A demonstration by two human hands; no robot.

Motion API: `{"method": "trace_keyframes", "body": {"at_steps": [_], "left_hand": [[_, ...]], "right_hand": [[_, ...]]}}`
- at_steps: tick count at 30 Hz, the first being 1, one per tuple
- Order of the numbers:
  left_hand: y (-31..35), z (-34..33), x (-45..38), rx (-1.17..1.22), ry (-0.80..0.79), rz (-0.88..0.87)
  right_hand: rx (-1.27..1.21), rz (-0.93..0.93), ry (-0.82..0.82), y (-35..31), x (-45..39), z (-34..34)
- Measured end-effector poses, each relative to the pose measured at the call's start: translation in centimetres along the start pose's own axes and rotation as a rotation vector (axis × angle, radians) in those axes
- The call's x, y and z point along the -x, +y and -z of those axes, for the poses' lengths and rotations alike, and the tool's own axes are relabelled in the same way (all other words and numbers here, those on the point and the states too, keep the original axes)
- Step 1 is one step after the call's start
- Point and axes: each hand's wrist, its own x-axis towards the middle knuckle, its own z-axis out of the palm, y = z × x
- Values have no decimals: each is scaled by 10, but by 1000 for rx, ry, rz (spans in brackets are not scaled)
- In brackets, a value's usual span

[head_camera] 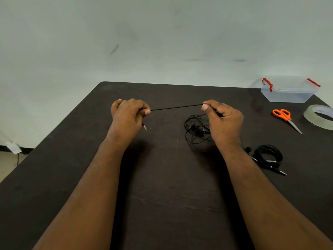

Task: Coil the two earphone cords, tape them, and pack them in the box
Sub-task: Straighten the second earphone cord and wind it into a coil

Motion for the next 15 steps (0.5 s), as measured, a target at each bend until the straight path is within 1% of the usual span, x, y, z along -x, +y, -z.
{"method": "trace_keyframes", "body": {"at_steps": [3,6,8,9,11,13,15], "left_hand": [[-4,1,-2,31,-20,-23],[-2,3,0,131,-33,-45],[6,4,3,267,-63,42],[12,4,5,389,-92,117],[29,6,10,711,-219,275],[42,9,16,1029,-432,389],[49,11,22,1241,-648,449]], "right_hand": [[-17,-28,25,1,-2,3],[-16,-21,29,1,-2,3],[-33,-63,34,4,-3,5],[-58,-109,44,5,-5,6],[-114,-215,85,10,-9,9],[-125,-267,127,15,-12,12],[-109,-279,149,16,-13,13]]}}
